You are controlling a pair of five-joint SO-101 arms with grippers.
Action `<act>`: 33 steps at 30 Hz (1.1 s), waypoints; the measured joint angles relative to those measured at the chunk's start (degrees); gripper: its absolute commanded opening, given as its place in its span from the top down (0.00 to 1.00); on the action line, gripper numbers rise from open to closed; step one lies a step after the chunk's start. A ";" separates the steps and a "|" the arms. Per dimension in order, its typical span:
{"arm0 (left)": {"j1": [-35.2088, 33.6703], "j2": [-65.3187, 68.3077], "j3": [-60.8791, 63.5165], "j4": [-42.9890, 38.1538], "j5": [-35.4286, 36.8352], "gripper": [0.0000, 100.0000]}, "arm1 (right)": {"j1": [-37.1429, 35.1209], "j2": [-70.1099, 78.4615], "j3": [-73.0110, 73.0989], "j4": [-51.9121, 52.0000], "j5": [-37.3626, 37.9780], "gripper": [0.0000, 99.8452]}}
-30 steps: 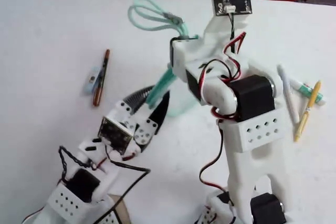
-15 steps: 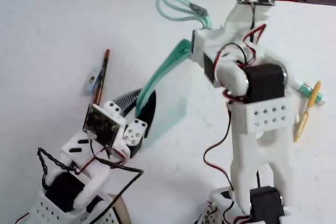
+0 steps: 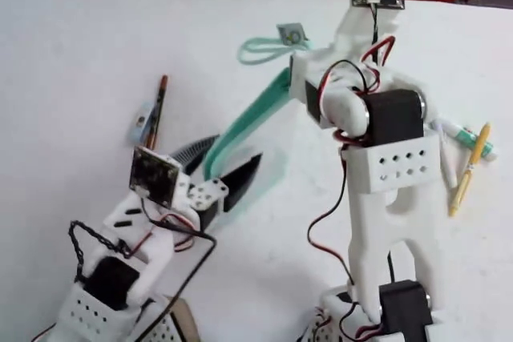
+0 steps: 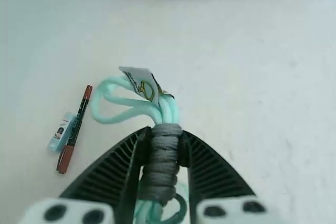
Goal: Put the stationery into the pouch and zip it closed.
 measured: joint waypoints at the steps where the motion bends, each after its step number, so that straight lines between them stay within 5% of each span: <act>1: 0.00 0.09 0.62 0.00 0.00 0.76 | 0.00 0.00 0.00 0.00 0.00 0.98; 7: 4.48 0.00 9.14 -8.26 -1.23 0.98 | 0.18 0.09 -2.46 0.09 0.00 0.98; 12: 8.00 0.09 14.42 -18.02 -11.16 0.98 | 0.18 0.26 -3.43 0.09 0.00 0.98; 25: 3.08 0.09 14.51 -19.34 -11.60 0.98 | -3.78 -0.70 -3.96 3.08 0.44 0.98; 33: 2.73 0.09 14.15 -17.32 -11.60 0.98 | -9.76 -8.09 -3.96 3.08 9.85 0.81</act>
